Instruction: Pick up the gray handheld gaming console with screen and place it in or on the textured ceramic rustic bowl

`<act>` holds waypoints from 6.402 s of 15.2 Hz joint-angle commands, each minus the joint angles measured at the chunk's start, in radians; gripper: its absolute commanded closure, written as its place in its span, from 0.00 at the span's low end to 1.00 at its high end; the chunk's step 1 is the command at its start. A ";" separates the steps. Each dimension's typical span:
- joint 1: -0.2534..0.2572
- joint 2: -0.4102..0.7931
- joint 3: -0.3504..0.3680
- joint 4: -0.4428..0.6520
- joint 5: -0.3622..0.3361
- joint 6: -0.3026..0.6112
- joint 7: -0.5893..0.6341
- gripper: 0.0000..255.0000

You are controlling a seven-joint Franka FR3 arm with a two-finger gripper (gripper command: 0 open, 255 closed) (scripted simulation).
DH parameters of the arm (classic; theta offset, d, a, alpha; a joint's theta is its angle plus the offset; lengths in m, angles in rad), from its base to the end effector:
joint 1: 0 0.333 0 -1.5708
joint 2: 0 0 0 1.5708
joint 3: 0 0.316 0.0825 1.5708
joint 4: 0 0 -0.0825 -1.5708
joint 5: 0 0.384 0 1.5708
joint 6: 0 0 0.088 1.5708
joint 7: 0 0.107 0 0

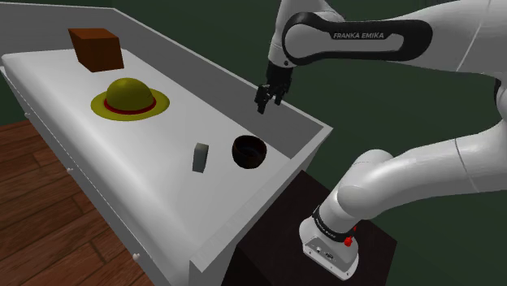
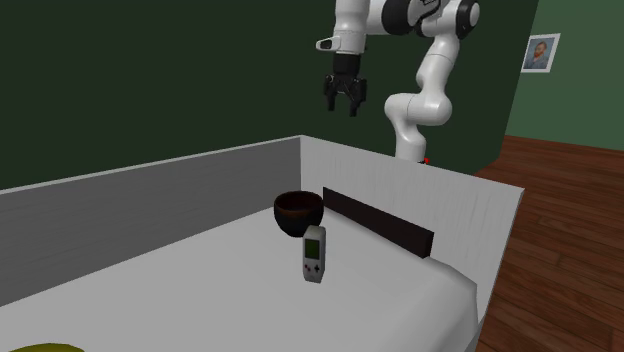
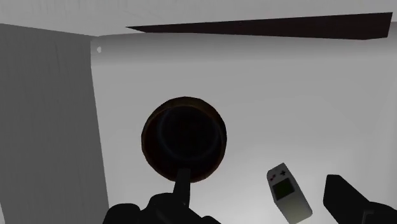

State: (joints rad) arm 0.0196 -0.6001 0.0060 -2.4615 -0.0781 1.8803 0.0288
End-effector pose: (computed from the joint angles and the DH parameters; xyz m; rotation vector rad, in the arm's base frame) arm 0.3713 0.0038 0.5043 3.0638 0.0289 0.0321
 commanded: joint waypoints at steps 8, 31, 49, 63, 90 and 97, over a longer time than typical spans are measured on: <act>0.025 0.282 0.049 -0.005 0.042 0.289 0.105 0.00; 0.084 1.001 0.090 0.305 0.023 0.707 0.292 0.00; 0.086 1.019 0.088 0.308 0.020 0.723 0.294 1.00; 0.076 0.890 0.101 0.311 0.042 0.590 0.280 1.00; 0.035 0.627 0.084 0.341 0.087 0.298 0.193 1.00; -0.038 0.482 0.005 0.215 0.097 0.278 0.035 1.00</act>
State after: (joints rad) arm -0.0111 -0.0947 0.0196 -2.2343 0.0189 2.1694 0.0832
